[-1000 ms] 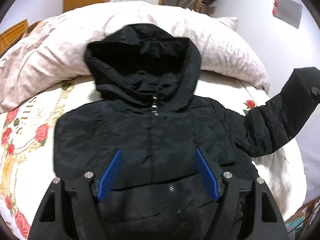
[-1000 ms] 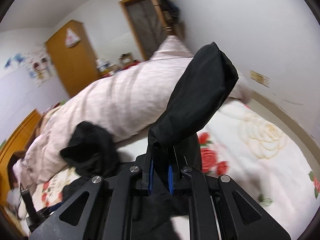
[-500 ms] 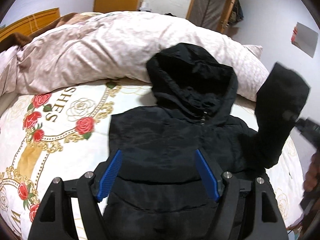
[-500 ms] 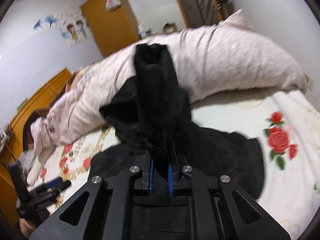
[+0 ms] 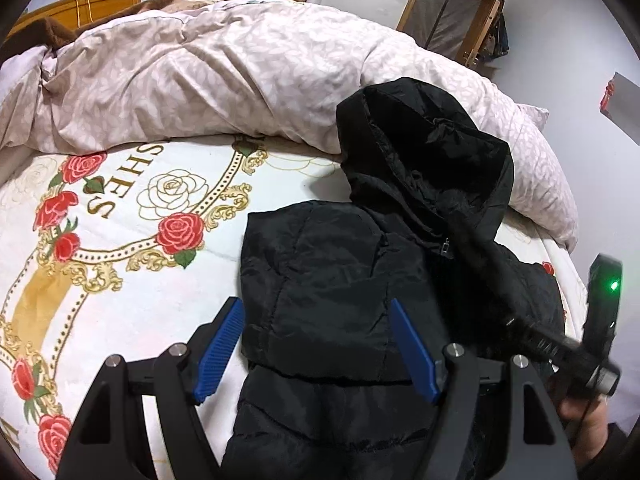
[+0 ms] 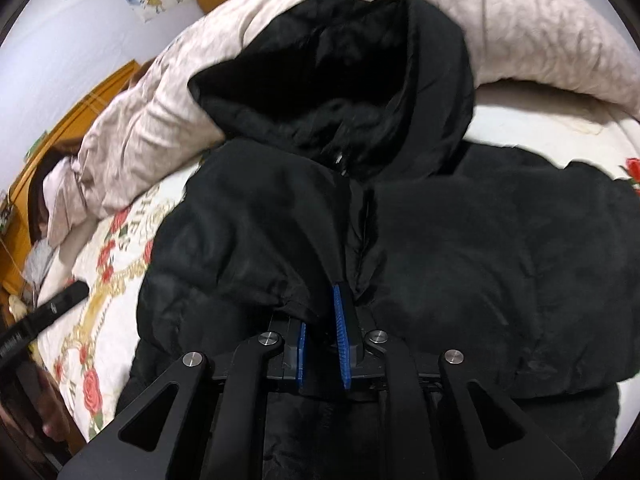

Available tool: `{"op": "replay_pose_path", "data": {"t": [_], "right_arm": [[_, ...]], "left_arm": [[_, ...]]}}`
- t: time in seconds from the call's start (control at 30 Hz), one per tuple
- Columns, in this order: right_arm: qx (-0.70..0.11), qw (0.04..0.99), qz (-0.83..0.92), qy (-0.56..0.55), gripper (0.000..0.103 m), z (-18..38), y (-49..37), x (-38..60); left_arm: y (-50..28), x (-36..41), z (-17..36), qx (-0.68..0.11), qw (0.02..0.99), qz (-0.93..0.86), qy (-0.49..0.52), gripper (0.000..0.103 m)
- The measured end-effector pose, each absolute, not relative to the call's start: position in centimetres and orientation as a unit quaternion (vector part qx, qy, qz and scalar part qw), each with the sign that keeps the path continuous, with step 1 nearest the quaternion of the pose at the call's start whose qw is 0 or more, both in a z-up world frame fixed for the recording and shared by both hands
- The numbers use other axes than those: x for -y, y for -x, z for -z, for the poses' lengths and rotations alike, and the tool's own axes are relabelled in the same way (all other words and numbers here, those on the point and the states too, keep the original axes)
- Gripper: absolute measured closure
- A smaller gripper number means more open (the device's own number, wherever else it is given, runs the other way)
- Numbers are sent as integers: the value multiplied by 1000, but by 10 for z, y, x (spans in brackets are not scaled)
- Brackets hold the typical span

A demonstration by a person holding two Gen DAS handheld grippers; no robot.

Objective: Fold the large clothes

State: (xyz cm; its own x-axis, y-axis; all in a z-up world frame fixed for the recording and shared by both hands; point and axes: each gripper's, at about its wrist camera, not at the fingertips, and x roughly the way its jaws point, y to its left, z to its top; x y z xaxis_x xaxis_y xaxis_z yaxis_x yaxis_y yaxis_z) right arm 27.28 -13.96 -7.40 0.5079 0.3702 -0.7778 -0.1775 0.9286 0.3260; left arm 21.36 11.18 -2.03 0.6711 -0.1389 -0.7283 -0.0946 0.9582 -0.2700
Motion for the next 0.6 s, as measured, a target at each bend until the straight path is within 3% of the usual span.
{"op": "replay_pose_path", "data": {"t": [0.07,0.13,0.23,0.43,0.6], "right_arm": [[-463,865,-167,-103,75,76,-270,135],[-457,864,-181,-109,54,71,-264,134],[-456,859,-198,-119,35,63,-253,131],[-425,877,-188,-123,34,32,-227,164],[-408,900,-64,-141,34,25,-234,261]], "left_arm": [[-216,-110,21,-404,903,16,147,27],[-219,-107,20,-402,903,21,150,27],[-224,-97,12,-395,905,32,154,27],[-249,-60,0,-385,908,70,151,27],[-292,-17,22,-402,901,97,131,29]]}}
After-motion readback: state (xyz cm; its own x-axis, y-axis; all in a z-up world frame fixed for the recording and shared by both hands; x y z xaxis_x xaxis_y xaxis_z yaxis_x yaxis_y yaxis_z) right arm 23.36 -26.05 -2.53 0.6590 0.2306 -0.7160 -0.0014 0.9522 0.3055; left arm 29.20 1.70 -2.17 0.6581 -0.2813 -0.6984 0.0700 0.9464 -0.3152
